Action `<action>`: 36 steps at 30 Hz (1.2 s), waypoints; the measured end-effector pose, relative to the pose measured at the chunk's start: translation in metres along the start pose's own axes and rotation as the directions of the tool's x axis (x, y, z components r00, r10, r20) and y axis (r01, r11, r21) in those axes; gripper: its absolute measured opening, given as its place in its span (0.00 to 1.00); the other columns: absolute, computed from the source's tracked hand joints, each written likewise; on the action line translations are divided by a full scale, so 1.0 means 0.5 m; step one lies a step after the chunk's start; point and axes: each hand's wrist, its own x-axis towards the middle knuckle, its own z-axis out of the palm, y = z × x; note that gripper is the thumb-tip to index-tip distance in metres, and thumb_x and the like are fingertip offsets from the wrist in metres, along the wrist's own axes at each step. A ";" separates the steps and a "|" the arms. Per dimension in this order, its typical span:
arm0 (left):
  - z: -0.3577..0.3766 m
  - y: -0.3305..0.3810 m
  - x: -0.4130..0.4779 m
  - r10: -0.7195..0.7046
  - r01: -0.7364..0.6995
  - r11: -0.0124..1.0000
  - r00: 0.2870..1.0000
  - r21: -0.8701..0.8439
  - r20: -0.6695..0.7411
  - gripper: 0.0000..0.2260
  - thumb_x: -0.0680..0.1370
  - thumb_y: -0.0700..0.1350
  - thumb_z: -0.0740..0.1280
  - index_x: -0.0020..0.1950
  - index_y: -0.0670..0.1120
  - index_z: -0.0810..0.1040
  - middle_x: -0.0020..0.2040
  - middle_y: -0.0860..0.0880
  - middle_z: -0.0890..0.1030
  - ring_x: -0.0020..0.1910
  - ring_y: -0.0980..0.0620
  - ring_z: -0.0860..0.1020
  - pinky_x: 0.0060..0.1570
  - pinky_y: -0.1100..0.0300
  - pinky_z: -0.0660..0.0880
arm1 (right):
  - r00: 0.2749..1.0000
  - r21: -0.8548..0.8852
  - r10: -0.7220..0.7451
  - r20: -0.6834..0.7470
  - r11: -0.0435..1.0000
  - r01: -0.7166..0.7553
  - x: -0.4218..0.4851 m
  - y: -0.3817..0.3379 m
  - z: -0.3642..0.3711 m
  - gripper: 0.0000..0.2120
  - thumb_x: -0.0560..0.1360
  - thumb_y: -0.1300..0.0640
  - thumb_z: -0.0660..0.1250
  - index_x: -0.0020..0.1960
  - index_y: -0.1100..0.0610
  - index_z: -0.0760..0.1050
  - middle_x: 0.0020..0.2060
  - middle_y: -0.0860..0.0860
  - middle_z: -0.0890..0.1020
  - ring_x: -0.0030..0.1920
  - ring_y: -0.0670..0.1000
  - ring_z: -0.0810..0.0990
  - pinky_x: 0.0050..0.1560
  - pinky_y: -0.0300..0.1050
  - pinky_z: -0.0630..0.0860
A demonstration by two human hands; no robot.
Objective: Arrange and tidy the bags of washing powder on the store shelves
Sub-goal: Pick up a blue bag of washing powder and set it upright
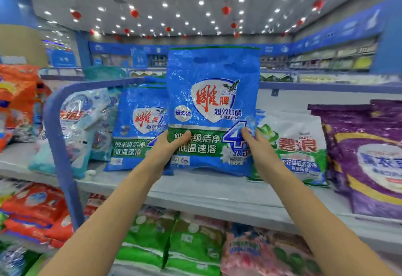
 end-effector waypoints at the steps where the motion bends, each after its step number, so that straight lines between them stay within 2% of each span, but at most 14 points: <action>1: -0.001 -0.005 0.019 -0.014 0.013 1.000 0.999 0.025 0.033 0.26 0.62 0.60 0.73 0.57 0.53 0.74 0.55 0.50 0.83 0.50 0.56 0.82 0.51 0.58 0.78 | 1.000 0.010 0.009 -0.015 1.000 -0.009 0.015 0.000 0.001 0.08 0.79 0.51 0.60 0.56 0.52 0.72 0.42 0.46 0.82 0.38 0.43 0.82 0.40 0.40 0.79; 2: -0.004 -0.012 0.037 -0.038 0.035 0.998 0.997 0.052 0.060 0.23 0.65 0.59 0.72 0.57 0.54 0.74 0.56 0.51 0.82 0.50 0.58 0.82 0.51 0.59 0.77 | 0.999 0.010 0.024 -0.027 1.000 -0.024 0.027 0.001 0.000 0.08 0.79 0.53 0.61 0.55 0.54 0.73 0.40 0.47 0.83 0.38 0.46 0.83 0.44 0.45 0.80; 5: -0.010 -0.047 0.077 -0.109 0.100 0.989 0.991 0.104 0.080 0.22 0.73 0.48 0.72 0.65 0.48 0.70 0.59 0.49 0.80 0.54 0.53 0.80 0.56 0.57 0.76 | 0.991 -0.017 0.136 -0.014 0.991 -0.136 0.044 0.022 0.001 0.06 0.80 0.58 0.60 0.51 0.59 0.75 0.40 0.54 0.83 0.39 0.53 0.81 0.54 0.58 0.77; 7: -0.018 -0.070 0.090 -0.150 0.144 0.988 0.984 0.060 0.096 0.26 0.73 0.40 0.72 0.68 0.46 0.66 0.58 0.47 0.79 0.57 0.47 0.78 0.59 0.52 0.75 | 0.965 -0.011 0.262 0.018 0.965 -0.262 0.043 0.042 0.003 0.07 0.80 0.61 0.59 0.54 0.62 0.74 0.42 0.58 0.81 0.41 0.55 0.80 0.58 0.60 0.74; 8: -0.020 -0.076 0.095 -0.169 0.167 0.986 0.979 0.030 0.110 0.29 0.72 0.38 0.73 0.69 0.45 0.66 0.59 0.44 0.79 0.58 0.44 0.78 0.60 0.48 0.74 | 0.955 0.008 0.297 0.019 0.955 -0.297 0.043 0.047 0.005 0.07 0.80 0.62 0.60 0.55 0.63 0.73 0.42 0.58 0.81 0.41 0.55 0.79 0.57 0.59 0.74; 10: -0.019 -0.080 0.103 -0.163 0.167 0.986 0.978 -0.017 0.134 0.28 0.71 0.36 0.73 0.68 0.46 0.68 0.58 0.41 0.80 0.54 0.41 0.81 0.56 0.46 0.77 | 0.948 0.067 0.317 0.001 0.946 -0.317 0.045 0.051 0.006 0.06 0.79 0.62 0.60 0.53 0.61 0.74 0.41 0.57 0.82 0.40 0.54 0.80 0.51 0.55 0.77; 13: -0.014 -0.084 0.108 -0.147 0.155 0.985 0.984 -0.076 0.105 0.23 0.72 0.33 0.71 0.63 0.46 0.70 0.52 0.43 0.82 0.47 0.43 0.82 0.47 0.49 0.79 | 0.949 0.130 0.314 -0.032 0.943 -0.307 0.043 0.050 0.012 0.04 0.79 0.62 0.60 0.51 0.61 0.74 0.40 0.56 0.82 0.38 0.54 0.80 0.47 0.52 0.77; 16: -0.013 -0.092 0.106 -0.142 0.151 0.979 0.987 -0.137 0.070 0.22 0.73 0.32 0.69 0.58 0.52 0.66 0.47 0.49 0.80 0.43 0.47 0.83 0.40 0.53 0.79 | 0.955 0.144 0.294 -0.034 0.947 -0.287 0.037 0.054 0.017 0.04 0.79 0.63 0.60 0.50 0.60 0.74 0.40 0.56 0.82 0.40 0.53 0.81 0.48 0.52 0.77; 23: -0.009 -0.101 0.105 -0.152 0.157 0.973 0.987 -0.167 0.041 0.21 0.75 0.34 0.68 0.60 0.55 0.66 0.51 0.48 0.80 0.53 0.43 0.80 0.59 0.41 0.74 | 0.959 0.118 0.269 -0.084 0.959 -0.259 0.028 0.062 0.029 0.10 0.79 0.60 0.61 0.59 0.62 0.72 0.47 0.57 0.83 0.44 0.53 0.82 0.53 0.51 0.78; 27: -0.009 -0.086 0.103 -0.101 0.104 0.985 0.994 -0.139 0.031 0.25 0.75 0.33 0.68 0.65 0.53 0.66 0.49 0.52 0.78 0.50 0.48 0.80 0.53 0.46 0.77 | 0.960 0.017 0.222 -0.172 0.975 -0.223 0.016 0.054 0.029 0.16 0.79 0.61 0.62 0.65 0.60 0.67 0.49 0.55 0.81 0.43 0.50 0.82 0.41 0.44 0.80; 29: -0.009 -0.078 0.100 -0.066 0.067 0.992 0.998 -0.111 0.010 0.26 0.75 0.34 0.68 0.69 0.52 0.65 0.48 0.56 0.75 0.48 0.52 0.78 0.48 0.52 0.76 | 0.963 -0.016 0.192 -0.188 0.980 -0.199 0.007 0.048 0.026 0.18 0.79 0.61 0.61 0.68 0.57 0.64 0.55 0.56 0.79 0.45 0.49 0.82 0.36 0.40 0.79; 30: -0.009 -0.075 0.096 -0.050 0.051 0.994 0.999 -0.098 0.004 0.27 0.76 0.34 0.68 0.71 0.52 0.65 0.49 0.56 0.74 0.49 0.52 0.77 0.49 0.53 0.75 | 0.966 -0.034 0.175 -0.190 0.982 -0.184 0.003 0.044 0.025 0.19 0.79 0.62 0.61 0.69 0.56 0.63 0.57 0.56 0.77 0.45 0.48 0.81 0.34 0.37 0.78; 33: -0.011 -0.065 0.084 0.023 -0.023 0.998 1.000 -0.052 0.000 0.29 0.76 0.35 0.68 0.74 0.50 0.62 0.58 0.52 0.70 0.53 0.54 0.73 0.57 0.54 0.70 | 0.973 -0.101 0.102 -0.205 0.987 -0.125 -0.014 0.030 0.022 0.22 0.79 0.62 0.61 0.72 0.55 0.60 0.57 0.51 0.71 0.44 0.40 0.76 0.28 0.28 0.73; 36: -0.013 -0.056 0.065 0.122 -0.121 0.992 0.992 0.028 -0.041 0.31 0.77 0.38 0.67 0.76 0.50 0.59 0.71 0.48 0.67 0.67 0.50 0.68 0.65 0.52 0.65 | 0.976 -0.168 0.010 -0.216 0.985 -0.047 -0.040 0.011 0.017 0.21 0.79 0.61 0.61 0.71 0.52 0.62 0.58 0.47 0.68 0.49 0.39 0.73 0.28 0.23 0.70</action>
